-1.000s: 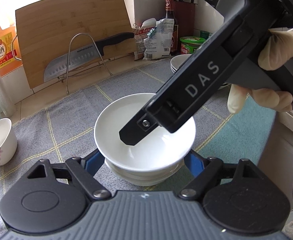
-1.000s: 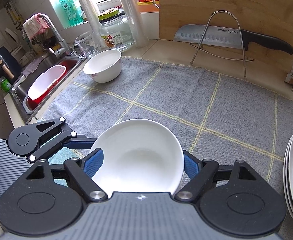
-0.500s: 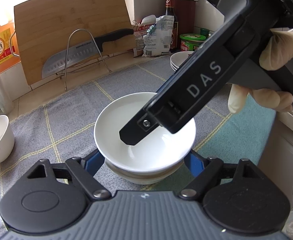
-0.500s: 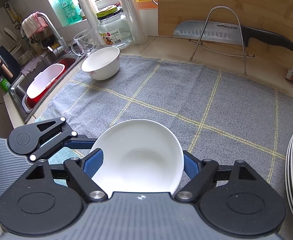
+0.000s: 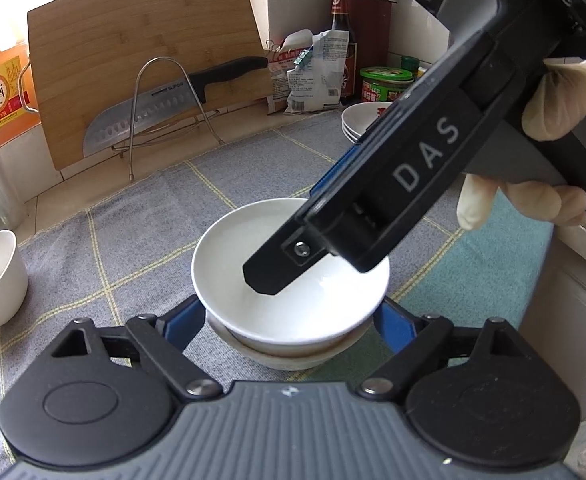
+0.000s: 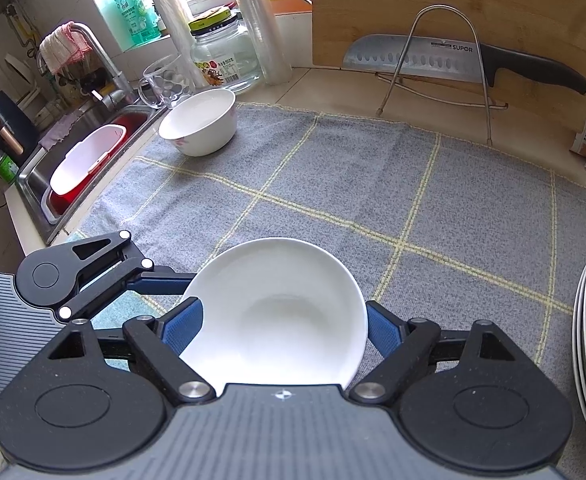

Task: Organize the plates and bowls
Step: 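Lower the white bowl onto the stack and open the right tool, then move the right tool toward the white bowl beside the glass jar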

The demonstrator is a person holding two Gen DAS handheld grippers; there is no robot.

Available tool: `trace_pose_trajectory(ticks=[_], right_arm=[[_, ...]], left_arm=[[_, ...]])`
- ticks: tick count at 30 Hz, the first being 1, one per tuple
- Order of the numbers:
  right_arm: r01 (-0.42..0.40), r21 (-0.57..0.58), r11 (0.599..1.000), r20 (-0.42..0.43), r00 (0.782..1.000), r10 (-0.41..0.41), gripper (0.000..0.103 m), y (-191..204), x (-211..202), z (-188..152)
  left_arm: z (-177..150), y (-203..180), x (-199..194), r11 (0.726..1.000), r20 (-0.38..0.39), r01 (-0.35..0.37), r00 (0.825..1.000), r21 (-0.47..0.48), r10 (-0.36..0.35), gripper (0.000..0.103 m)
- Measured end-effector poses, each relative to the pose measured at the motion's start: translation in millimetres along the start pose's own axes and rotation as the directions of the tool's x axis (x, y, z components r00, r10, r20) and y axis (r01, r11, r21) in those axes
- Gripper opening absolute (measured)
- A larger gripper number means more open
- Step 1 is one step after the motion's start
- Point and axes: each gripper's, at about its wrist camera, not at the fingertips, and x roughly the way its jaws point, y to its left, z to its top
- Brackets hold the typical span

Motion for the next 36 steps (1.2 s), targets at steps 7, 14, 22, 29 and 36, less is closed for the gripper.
trace_pose_trajectory(ticks=[7,14,22,29,36], right_arm=[[-0.002,-0.001,1.0,0.045,0.999,0.002,0.103,1.8,-8.6,1.5],[0.024,-0.065,0.998,0.073,0.997,-0.019,0.103,18.9,-13.2,4.0],[0.016,-0.168,0.986,0.1,0.995,0.001,0.103,49.3,-15.5,23.7],[0.025,-0.233,0.972,0.105,0.994,-0.001,0.103,73.1,0.8,52.3],[0.029,-0.288,0.957,0.113,0.994,0.004,0.103,97.2,27.1,84.8]], left_arm=[[-4.1,4.6,-7.7,1.0,0.01,0.011,1.0,-0.013,-0.011,0.094],[-13.4,20.8,-28.7,0.999,0.029,-0.003,1.0,-0.052,0.005,0.095],[-29.4,63.1,-49.8,0.981,0.054,-0.119,0.99,-0.156,0.128,0.098],[-45.4,111.4,-55.5,0.942,0.049,-0.233,0.967,-0.242,0.251,0.099],[-48.8,158.1,-49.4,0.906,0.039,-0.321,0.938,-0.277,0.344,0.099]])
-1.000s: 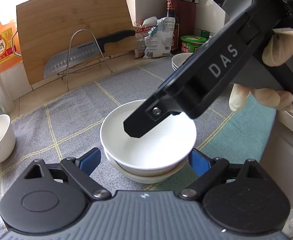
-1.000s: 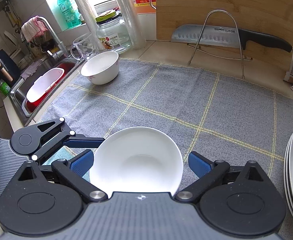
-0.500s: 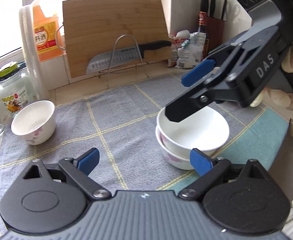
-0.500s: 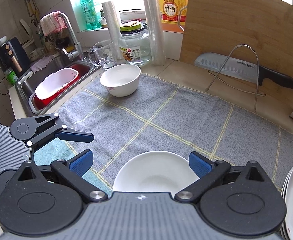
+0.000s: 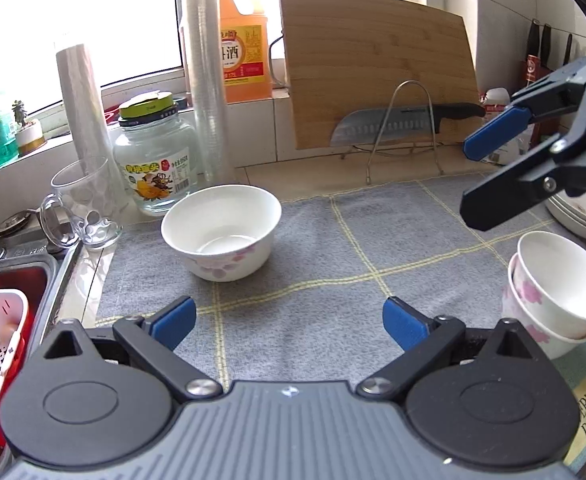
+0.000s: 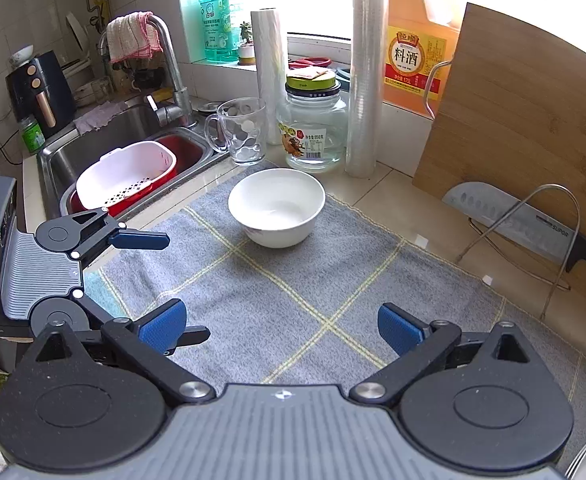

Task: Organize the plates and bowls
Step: 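Move the right tool toward the white bowl beside the glass jar, then close the right tool on the white bowl's rim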

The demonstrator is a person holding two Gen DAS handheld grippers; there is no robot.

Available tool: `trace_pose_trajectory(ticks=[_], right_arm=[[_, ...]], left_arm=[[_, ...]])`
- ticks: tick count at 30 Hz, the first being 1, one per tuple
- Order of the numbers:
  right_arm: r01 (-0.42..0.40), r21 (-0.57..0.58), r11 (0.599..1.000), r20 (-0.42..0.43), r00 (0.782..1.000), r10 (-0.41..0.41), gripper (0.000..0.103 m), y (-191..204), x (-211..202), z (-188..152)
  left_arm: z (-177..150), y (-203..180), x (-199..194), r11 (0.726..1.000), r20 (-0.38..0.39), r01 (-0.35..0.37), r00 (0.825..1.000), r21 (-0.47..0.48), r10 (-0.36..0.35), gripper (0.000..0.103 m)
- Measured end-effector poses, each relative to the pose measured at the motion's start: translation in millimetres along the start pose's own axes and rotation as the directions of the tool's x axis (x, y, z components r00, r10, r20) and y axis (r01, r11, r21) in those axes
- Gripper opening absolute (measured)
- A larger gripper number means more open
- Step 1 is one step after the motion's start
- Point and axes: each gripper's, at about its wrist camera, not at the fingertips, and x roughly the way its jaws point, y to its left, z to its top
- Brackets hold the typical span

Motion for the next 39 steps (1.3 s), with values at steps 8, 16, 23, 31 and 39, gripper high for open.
trace_pose_trajectory(ticks=[8,16,23,31,39], right_arm=[[-0.003,0.01,1.0,-0.038,0.999,0.003,0.103,-0.2,39.6,29.9],[0.02,-0.03,0.999,-0.069,0.997,-0.022,0.103,-1.9,75.0,57.8],[-0.011,-0.032,0.999,-0.11,0.994,0.007,0.103,-9.7,113.6,78.0],[-0.047,-0.041,0.998,-0.139,0.989,0.041,0.103,-14.1,148.3,90.9],[-0.072,-0.052,0.996,-0.173,0.983,0.062,0.102,-16.8,178.3,100.1]], left_arm=[[2.4,22.2,28.8,1.0,0.012,-0.007,1.0,-0.005,0.007,0.1],[4.5,40.5,60.4,0.999,0.016,-0.051,0.999,0.011,0.05,0.1],[6.9,54.0,74.5,1.0,0.02,-0.018,1.0,-0.008,0.019,0.099],[11.6,62.4,85.7,0.999,0.043,0.021,0.999,-0.029,-0.02,0.098],[14.9,65.0,91.9,0.999,0.065,0.041,0.997,-0.036,-0.038,0.097]])
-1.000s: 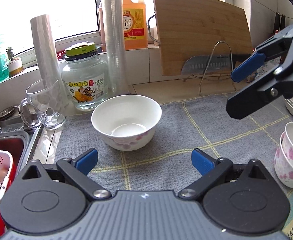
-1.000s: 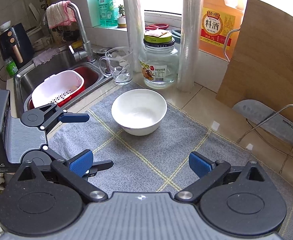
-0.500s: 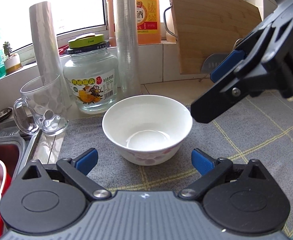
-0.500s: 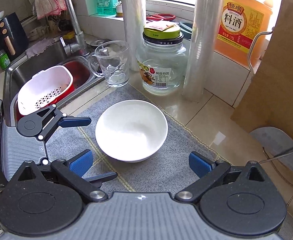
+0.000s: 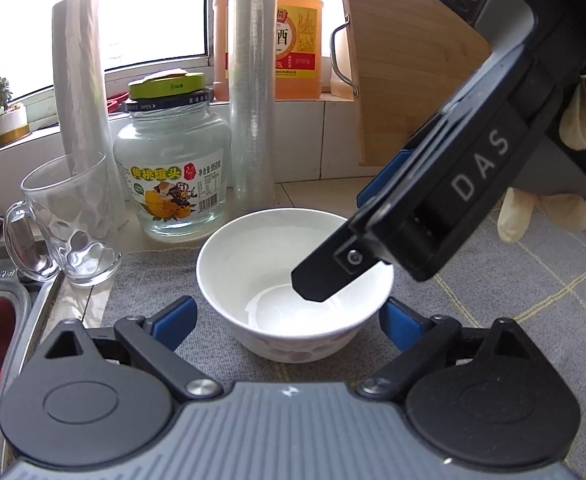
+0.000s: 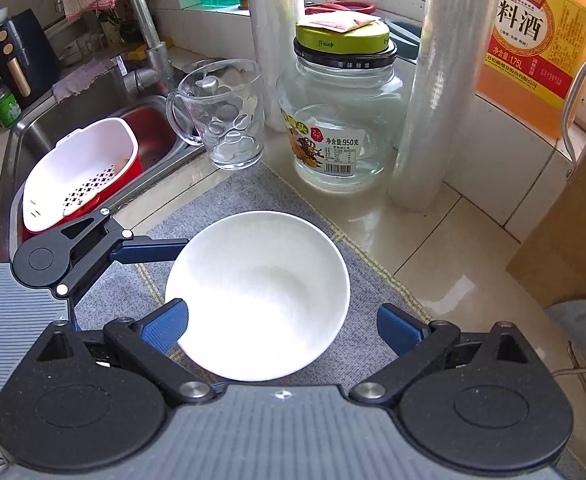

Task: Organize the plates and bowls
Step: 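Close the right tool on the white bowl's rim, then lift the white bowl with the right tool and carry it to the bowl stack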

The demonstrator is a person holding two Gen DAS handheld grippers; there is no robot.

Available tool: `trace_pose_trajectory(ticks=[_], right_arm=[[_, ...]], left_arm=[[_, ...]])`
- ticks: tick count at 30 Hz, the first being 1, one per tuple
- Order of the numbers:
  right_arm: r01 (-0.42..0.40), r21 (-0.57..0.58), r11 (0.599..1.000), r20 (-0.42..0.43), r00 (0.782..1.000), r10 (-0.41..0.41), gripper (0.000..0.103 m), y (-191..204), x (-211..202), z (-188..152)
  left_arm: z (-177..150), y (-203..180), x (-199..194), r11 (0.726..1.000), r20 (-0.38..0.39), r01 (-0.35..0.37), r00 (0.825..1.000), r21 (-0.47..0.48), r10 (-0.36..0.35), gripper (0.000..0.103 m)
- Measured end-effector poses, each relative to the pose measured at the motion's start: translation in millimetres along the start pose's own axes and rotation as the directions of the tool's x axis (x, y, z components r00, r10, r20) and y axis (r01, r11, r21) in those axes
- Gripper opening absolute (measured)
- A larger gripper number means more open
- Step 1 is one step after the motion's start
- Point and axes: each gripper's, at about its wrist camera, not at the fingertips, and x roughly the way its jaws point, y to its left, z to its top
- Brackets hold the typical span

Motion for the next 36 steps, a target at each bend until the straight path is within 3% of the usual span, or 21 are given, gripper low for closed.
trace_pose_trajectory(ticks=[12,36], right_arm=[[-0.035,-0.015,0.999,-0.031,0.999,0.034,0.091,-5.2,22.6,13.1],[-0.064,0.005,0.998,-0.025,0.998,0.064,0.086,-4.3,27.8,14.7]], left_arm=[[0.9,0.3,2.0,1.0,0.011,0.015,1.0,0.004,-0.015,0.094],[2.7,1.1,0.7,1.0,-0.02,0.02,1.0,0.009,-0.02,0.093]])
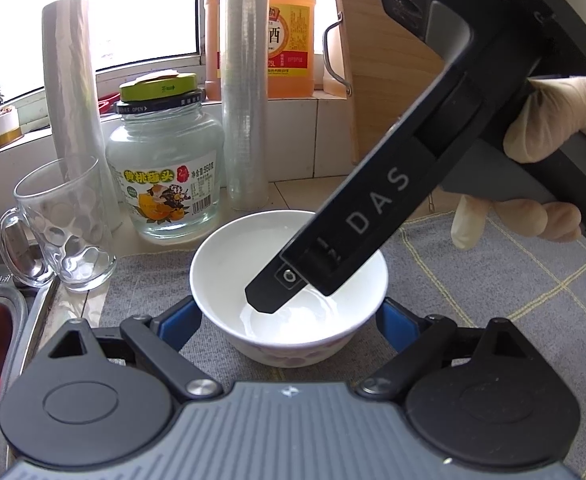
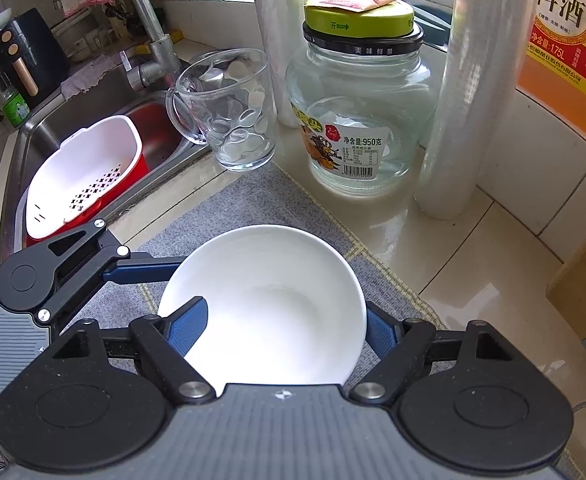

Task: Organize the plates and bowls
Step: 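Lift the white bowl with the right tool and carry it to the bowl stack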

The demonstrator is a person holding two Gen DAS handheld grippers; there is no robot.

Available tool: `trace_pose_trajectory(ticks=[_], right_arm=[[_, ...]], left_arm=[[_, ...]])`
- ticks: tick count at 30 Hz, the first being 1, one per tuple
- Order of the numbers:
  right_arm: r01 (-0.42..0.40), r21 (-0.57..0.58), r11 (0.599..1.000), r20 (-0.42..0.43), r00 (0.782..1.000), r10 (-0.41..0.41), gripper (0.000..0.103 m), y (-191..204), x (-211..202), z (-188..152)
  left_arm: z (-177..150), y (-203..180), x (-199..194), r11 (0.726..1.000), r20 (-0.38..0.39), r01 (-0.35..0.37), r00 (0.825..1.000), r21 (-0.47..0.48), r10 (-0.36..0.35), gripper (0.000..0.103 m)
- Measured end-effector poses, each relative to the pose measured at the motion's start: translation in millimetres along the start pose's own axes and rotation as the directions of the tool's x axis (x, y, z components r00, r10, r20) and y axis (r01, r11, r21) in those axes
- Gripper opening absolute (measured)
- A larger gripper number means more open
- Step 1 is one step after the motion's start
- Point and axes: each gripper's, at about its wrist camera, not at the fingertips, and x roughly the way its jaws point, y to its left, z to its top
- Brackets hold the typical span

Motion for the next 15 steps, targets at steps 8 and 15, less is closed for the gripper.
trace_pose_trajectory(ticks=[8,15], right_arm=[[-0.003,0.001,1.0,0.001,1.0,0.003,0.086,6.2,-8.8,-5.1],[-0.016,0.016,1.0,0.011,1.0,0.016,0.086,13.3,-26.8,-15.6]], left_arm=[[0.1,-7.1,-11.9,1.0,-0.005,0.004,1.0,0.006,-0.004,0.093],[1.6,-18.9,-28.3,1.0,-0.008,0.009,1.0,0.017,-0.009,0.093]])
